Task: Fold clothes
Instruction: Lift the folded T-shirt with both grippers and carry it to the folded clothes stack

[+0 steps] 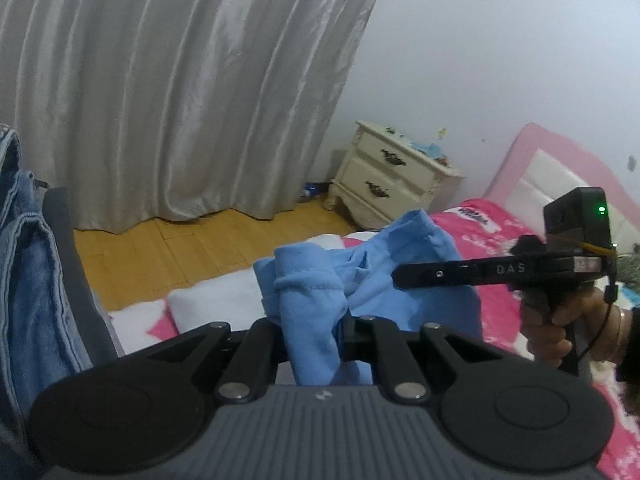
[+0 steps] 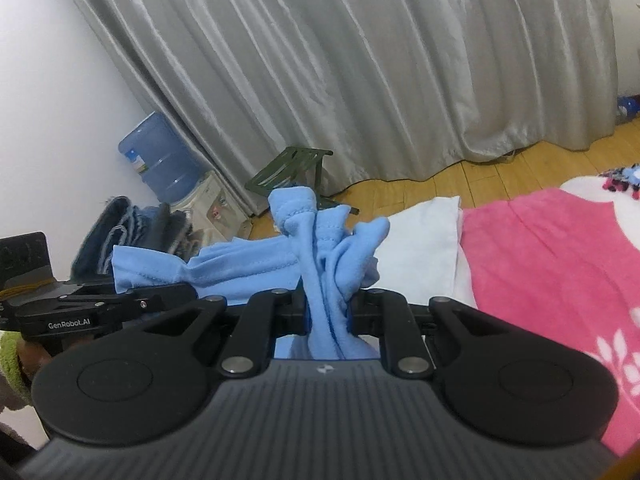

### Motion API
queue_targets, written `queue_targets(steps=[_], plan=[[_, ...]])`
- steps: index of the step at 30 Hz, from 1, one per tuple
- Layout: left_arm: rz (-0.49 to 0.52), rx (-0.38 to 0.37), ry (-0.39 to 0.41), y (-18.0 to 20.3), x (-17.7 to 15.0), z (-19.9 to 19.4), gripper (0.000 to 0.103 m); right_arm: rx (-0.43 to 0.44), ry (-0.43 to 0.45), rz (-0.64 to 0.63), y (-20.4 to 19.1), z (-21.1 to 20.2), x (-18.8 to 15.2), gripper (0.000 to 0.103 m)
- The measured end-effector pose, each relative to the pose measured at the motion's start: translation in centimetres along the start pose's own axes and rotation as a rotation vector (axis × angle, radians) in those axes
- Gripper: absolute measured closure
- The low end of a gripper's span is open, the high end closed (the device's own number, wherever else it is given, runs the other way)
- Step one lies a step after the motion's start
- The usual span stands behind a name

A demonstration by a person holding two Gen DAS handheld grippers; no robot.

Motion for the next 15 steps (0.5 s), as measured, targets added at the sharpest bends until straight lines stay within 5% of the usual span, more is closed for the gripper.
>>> queue_targets(steps=[8,11,15], plan=[[0.148,0.261,-0.069,1.7,-1.0,1.8,0.082,-0.015,0.023,-0.047,1.9,3.4,-0.6,0.088],[0.198,0.328,-0.058,2.2,-1.3,1.9,0.069,-0.057,0.03,-0.05,2.8,5.5,-1.6,0.084],[0.23,0.392,-0.043,2.9,-1.2,2.3,0.065,-0.111,0.067,0.021,4.6,7.4,-2.1,0.075]])
Point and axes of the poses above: each gripper's, at about its wrist camera, not at the fingertips, and z roughly the way its jaws point, y to its right, x to its top, the point moved 4 cm from there along z, roughly the way its jaws point, and after that the axes turned 2 degrees about -x, right-handed, at the moved point
